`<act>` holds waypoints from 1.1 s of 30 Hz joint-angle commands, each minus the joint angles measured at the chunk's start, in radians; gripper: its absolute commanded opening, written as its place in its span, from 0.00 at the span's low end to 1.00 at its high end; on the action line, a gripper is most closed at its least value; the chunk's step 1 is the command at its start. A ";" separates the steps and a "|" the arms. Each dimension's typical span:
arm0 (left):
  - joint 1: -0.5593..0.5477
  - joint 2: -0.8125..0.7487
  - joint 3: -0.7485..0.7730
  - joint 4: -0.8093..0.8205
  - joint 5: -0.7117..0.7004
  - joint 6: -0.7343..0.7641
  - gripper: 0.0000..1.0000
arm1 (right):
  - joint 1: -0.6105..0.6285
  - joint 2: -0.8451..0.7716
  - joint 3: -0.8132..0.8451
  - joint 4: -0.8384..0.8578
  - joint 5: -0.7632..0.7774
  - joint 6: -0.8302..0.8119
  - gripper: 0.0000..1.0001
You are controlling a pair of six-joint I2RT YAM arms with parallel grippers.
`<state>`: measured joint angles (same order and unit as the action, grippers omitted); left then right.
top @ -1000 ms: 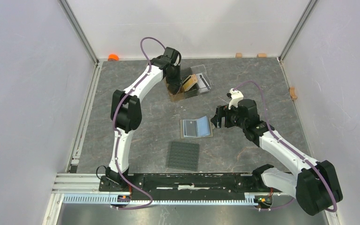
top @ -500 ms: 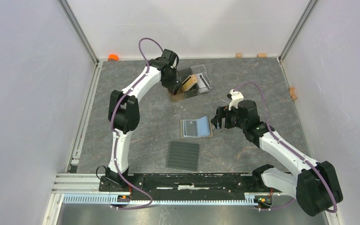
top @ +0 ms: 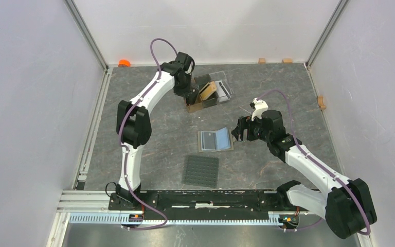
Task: Put the credit cards into the card holder
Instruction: Pick up the credit card from the storage box.
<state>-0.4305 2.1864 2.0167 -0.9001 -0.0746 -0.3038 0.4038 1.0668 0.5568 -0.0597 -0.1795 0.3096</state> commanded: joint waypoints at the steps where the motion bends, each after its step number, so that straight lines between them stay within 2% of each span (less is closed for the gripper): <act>1: 0.002 -0.118 0.042 -0.062 -0.031 0.057 0.02 | -0.003 -0.028 -0.003 0.037 0.019 0.007 0.87; 8: 0.002 -0.223 -0.015 0.003 -0.014 0.060 0.02 | -0.004 -0.049 0.013 0.025 0.046 -0.011 0.87; 12: 0.001 -0.285 -0.059 0.050 0.060 0.071 0.02 | -0.004 -0.053 0.044 0.032 0.020 -0.049 0.88; 15: 0.002 -0.337 -0.098 0.074 0.183 0.099 0.02 | -0.005 -0.068 0.084 0.038 -0.041 -0.111 0.88; 17: 0.001 -0.378 -0.145 0.094 0.268 0.121 0.02 | -0.004 -0.075 0.110 0.048 -0.148 -0.157 0.89; 22: -0.001 -0.496 -0.351 0.179 0.669 0.195 0.02 | -0.005 -0.084 0.159 0.090 -0.441 -0.210 0.91; 26: -0.028 -0.576 -0.515 0.214 0.967 0.258 0.02 | -0.004 -0.052 0.214 0.081 -0.597 -0.200 0.89; 30: -0.071 -0.631 -0.639 0.273 1.099 0.258 0.02 | -0.002 0.026 0.272 0.030 -0.754 -0.169 0.82; 33: -0.098 -0.656 -0.693 0.326 1.156 0.235 0.02 | 0.007 0.056 0.269 0.032 -0.806 -0.153 0.77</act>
<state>-0.4980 1.5963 1.3716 -0.6895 0.8696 -0.1032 0.4038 1.0832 0.7959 -0.0162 -0.8177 0.1368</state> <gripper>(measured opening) 0.022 0.793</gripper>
